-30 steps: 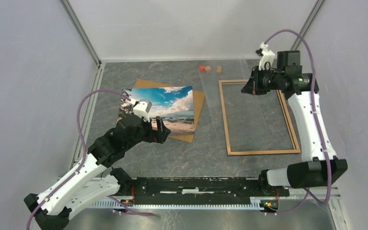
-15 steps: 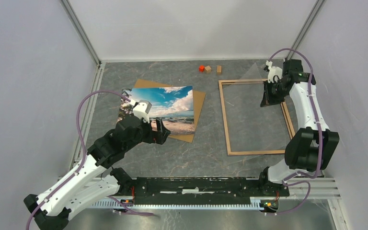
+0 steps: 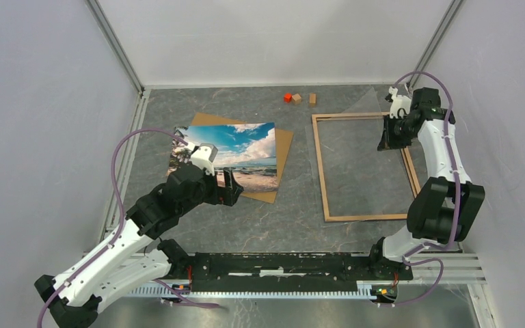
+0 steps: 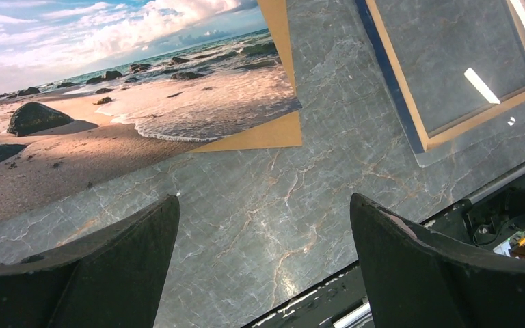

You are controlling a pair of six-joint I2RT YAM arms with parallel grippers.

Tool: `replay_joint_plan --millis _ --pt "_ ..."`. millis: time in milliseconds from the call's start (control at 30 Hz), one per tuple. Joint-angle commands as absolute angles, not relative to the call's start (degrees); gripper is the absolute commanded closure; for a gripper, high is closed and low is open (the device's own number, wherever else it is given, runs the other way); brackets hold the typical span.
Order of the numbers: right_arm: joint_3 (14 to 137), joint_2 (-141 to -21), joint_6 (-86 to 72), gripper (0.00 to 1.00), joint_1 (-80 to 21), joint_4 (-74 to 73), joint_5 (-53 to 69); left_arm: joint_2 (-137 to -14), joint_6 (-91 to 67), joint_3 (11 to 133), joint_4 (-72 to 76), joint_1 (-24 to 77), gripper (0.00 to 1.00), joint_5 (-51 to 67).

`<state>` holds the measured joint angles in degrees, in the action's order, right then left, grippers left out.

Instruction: Put the photo into the frame

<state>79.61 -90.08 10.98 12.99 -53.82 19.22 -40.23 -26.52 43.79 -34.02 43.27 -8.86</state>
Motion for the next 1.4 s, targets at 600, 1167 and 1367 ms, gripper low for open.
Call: replay_joint_plan --millis 600,1167,1367 --pt "79.1 -94.5 14.0 1.00 16.8 -45.0 20.0 -43.1 -26.8 44.6 -32.2 43.5 0.00 -10.5" --pt "78.1 -95.7 14.0 1.00 18.8 -43.7 20.9 -43.3 -26.5 45.1 -32.3 43.5 0.00 -10.6" --pt "78.8 -96.5 14.3 1.00 19.1 -44.3 20.4 -43.3 -26.5 45.0 -32.3 43.5 0.00 -10.5"
